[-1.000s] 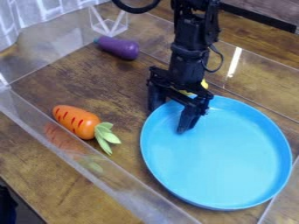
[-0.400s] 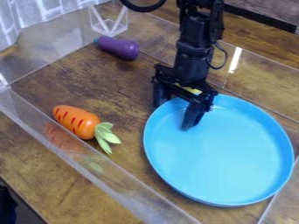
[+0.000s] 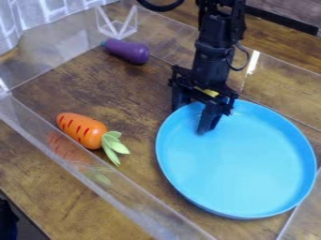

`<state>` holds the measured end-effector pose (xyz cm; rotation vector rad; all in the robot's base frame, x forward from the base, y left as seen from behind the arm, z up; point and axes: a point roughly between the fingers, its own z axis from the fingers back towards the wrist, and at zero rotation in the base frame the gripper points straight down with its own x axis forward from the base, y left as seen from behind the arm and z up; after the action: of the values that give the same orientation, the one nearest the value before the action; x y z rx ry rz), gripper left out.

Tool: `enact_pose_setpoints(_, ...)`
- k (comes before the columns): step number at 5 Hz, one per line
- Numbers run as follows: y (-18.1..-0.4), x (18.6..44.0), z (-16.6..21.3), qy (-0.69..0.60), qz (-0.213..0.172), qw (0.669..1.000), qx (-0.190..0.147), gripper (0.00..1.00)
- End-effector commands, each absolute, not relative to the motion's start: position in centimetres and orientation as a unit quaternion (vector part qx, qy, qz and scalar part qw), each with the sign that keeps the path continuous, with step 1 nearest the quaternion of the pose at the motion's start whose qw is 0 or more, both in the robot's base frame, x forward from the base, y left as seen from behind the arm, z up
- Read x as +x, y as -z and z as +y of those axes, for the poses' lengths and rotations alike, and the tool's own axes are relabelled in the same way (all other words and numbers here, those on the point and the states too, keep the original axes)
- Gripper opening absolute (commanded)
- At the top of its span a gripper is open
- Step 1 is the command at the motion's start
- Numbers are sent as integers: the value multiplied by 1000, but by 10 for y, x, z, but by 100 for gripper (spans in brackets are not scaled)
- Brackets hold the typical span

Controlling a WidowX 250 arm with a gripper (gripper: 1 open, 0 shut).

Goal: Remove the purple eggplant from the blue tray and put it on the table

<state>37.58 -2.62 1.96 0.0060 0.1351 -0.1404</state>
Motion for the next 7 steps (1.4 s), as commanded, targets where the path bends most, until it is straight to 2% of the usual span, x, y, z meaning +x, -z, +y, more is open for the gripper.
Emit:
enact_pose_setpoints(1,-18,379,-19,70,69,995,7,0)
enact_pose_setpoints(4,-33,396,21,68,61,995,32,0)
enact_pose_setpoints(7,-68,401,62,58,43,995,62,0)
